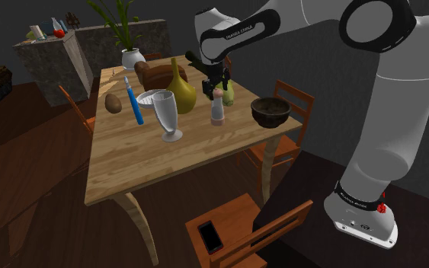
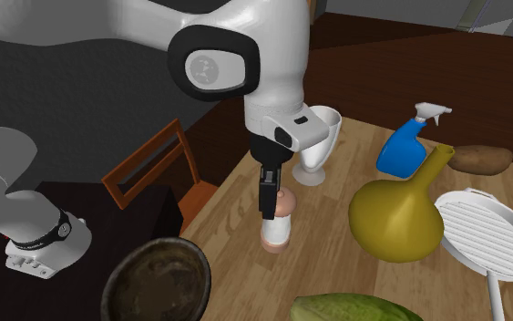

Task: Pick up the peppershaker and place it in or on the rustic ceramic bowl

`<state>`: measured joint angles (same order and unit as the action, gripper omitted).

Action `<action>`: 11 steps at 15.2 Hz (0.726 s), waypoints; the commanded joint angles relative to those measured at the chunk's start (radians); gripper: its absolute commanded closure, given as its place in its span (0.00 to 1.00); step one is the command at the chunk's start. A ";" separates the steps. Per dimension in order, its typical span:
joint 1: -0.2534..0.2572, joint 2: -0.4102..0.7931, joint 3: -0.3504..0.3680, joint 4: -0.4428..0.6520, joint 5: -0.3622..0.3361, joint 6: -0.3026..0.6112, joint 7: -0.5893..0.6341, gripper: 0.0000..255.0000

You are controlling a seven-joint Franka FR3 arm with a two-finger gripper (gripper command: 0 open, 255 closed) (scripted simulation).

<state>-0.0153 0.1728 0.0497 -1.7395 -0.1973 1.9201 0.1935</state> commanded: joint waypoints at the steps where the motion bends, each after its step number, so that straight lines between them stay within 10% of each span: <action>1: 0.000 0.000 0.000 -0.001 0.000 0.001 0.000 0.00; 3: 0.000 0.000 0.000 -0.001 0.000 0.001 0.000 0.00; 4: 0.000 0.000 0.000 -0.001 0.000 0.001 0.000 1.00; 11: 0.000 0.000 0.000 0.000 0.000 0.000 0.000 1.00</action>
<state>-0.0156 0.1726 0.0494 -1.7395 -0.1976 1.9203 0.1935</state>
